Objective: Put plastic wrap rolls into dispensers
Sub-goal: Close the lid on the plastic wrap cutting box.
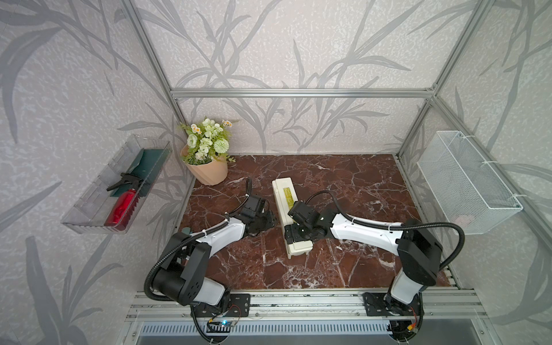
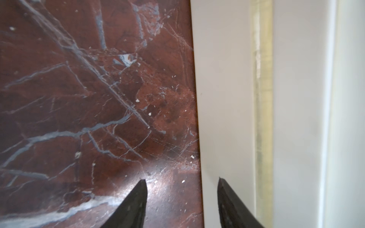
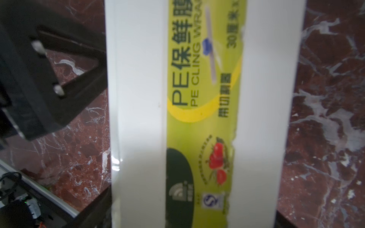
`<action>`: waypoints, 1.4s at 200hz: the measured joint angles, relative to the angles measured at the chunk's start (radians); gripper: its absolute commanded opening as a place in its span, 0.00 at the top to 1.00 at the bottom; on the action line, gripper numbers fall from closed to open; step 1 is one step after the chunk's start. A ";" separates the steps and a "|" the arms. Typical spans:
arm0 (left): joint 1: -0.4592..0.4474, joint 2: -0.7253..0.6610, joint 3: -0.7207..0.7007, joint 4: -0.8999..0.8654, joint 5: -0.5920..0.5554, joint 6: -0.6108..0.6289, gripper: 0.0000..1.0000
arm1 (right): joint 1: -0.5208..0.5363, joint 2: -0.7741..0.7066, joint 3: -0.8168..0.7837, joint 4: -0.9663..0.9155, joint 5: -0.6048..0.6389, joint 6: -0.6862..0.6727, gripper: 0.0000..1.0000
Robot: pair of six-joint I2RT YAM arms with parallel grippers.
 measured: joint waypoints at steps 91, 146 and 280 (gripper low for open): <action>0.000 -0.053 -0.002 -0.033 -0.013 -0.005 0.16 | 0.010 0.072 0.089 -0.100 -0.027 -0.040 0.00; 0.000 -0.144 -0.006 -0.077 -0.018 -0.009 0.01 | 0.010 0.095 0.112 -0.124 -0.042 -0.055 0.00; -0.039 -0.078 0.012 -0.001 0.038 -0.017 0.06 | 0.038 0.121 0.126 -0.122 -0.032 -0.078 0.00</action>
